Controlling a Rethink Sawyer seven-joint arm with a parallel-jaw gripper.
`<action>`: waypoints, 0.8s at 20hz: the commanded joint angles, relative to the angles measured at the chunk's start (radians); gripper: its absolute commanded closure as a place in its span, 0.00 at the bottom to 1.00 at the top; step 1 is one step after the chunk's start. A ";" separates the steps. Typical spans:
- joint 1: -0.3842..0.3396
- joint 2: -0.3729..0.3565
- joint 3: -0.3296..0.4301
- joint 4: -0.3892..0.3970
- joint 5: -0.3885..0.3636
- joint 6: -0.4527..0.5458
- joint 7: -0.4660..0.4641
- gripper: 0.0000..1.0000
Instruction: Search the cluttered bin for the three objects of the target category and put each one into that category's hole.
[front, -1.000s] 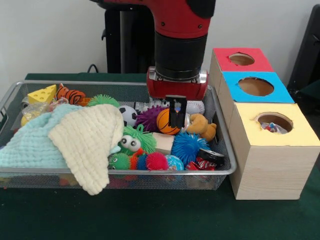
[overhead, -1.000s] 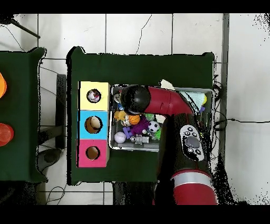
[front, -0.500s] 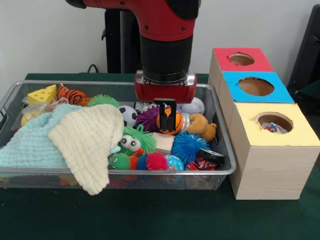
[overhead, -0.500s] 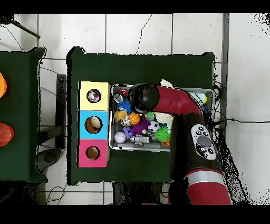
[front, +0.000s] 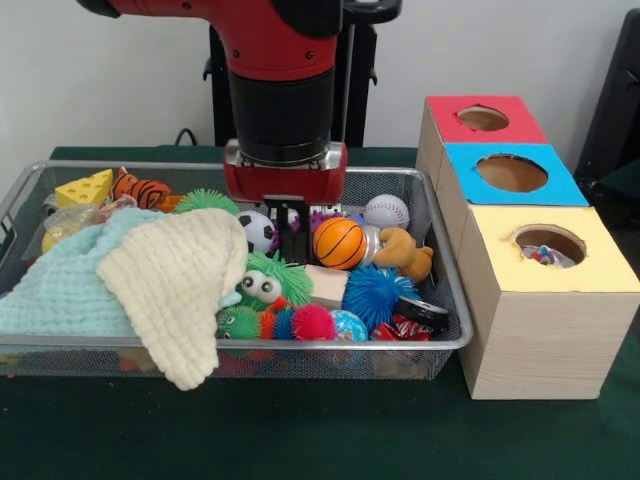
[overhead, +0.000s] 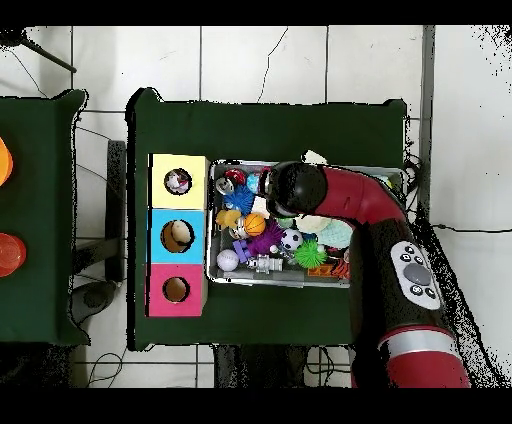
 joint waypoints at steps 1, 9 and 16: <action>-0.052 -0.014 0.096 0.084 -0.068 0.075 -0.167 1.00; -0.119 -0.044 0.104 0.155 -0.106 0.032 -0.155 1.00; -0.151 -0.021 0.106 0.191 -0.132 -0.028 -0.086 1.00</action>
